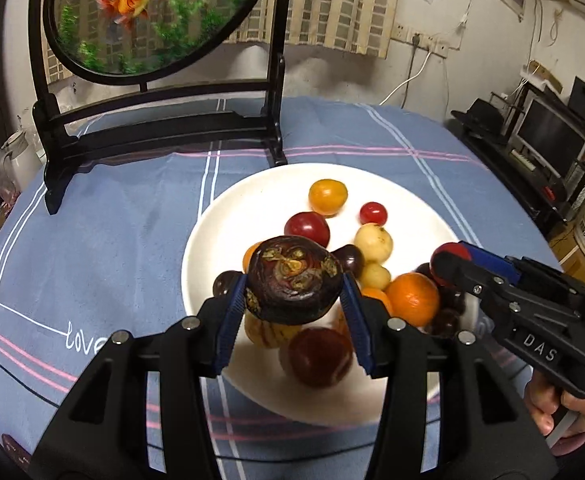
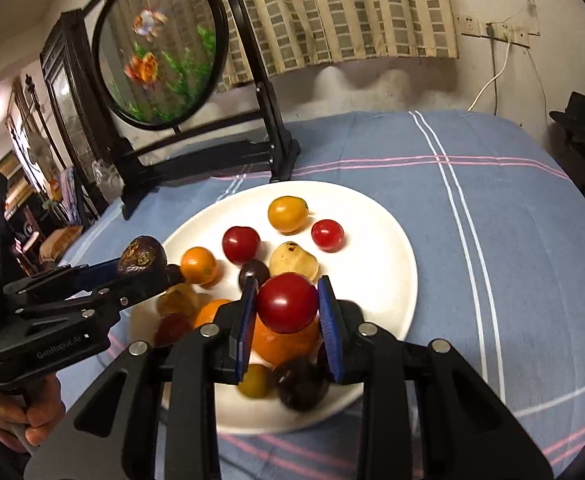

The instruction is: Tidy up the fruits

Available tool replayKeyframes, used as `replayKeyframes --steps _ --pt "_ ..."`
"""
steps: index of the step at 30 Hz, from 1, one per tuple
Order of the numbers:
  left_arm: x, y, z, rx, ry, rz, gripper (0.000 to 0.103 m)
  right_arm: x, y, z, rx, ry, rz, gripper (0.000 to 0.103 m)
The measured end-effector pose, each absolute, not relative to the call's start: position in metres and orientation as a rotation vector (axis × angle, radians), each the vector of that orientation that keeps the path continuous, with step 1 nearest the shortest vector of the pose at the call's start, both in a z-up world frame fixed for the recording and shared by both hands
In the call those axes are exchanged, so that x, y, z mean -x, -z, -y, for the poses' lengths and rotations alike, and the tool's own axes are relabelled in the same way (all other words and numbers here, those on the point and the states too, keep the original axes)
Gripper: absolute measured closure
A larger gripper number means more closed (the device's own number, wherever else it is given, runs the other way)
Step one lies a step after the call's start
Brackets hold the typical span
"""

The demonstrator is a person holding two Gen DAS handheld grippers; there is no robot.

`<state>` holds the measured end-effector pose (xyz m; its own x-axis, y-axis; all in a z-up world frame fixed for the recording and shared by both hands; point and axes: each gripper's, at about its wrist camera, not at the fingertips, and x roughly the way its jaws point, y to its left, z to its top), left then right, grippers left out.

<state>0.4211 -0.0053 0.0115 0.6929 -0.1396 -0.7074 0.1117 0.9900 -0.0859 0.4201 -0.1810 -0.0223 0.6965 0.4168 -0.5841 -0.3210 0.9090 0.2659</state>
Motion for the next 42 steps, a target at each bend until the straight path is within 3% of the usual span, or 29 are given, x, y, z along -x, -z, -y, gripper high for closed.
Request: replayKeyframes --steps 1,2,3,4,9,10,11,12,21,42 --pt "-0.420 -0.010 0.006 0.030 0.124 -0.790 0.042 -0.419 0.022 0.183 -0.155 -0.411 -0.688 0.065" --pt "-0.417 -0.011 0.005 0.019 0.099 -0.782 0.027 -0.416 0.020 0.186 -0.166 -0.413 -0.688 0.055" --pt "-0.412 -0.012 0.004 0.011 0.075 -0.769 0.023 -0.412 0.018 0.188 -0.177 -0.416 -0.681 0.049" --pt "-0.404 -0.016 0.003 0.001 0.056 -0.751 0.019 -0.402 0.014 0.193 -0.186 -0.419 -0.670 0.039" --pt "-0.359 -0.029 -0.002 -0.016 0.079 -0.731 0.012 -0.342 0.003 0.203 -0.108 -0.467 -0.649 0.035" --pt "-0.347 -0.032 -0.003 -0.017 0.086 -0.728 0.009 -0.330 0.003 0.204 -0.084 -0.468 -0.641 0.024" --pt "-0.332 -0.034 -0.004 -0.014 0.091 -0.721 0.006 -0.314 0.004 0.205 -0.054 -0.468 -0.625 0.003" --pt "-0.318 -0.035 -0.005 -0.013 0.098 -0.710 0.005 -0.302 0.005 0.206 -0.037 -0.471 -0.607 0.001" --pt "-0.232 -0.017 -0.010 -0.040 0.106 -0.677 0.002 -0.220 0.033 0.225 0.035 -0.510 -0.594 0.001" --pt "-0.208 0.002 -0.006 -0.054 0.128 -0.697 0.002 -0.211 0.046 0.212 0.111 -0.488 -0.628 0.001"
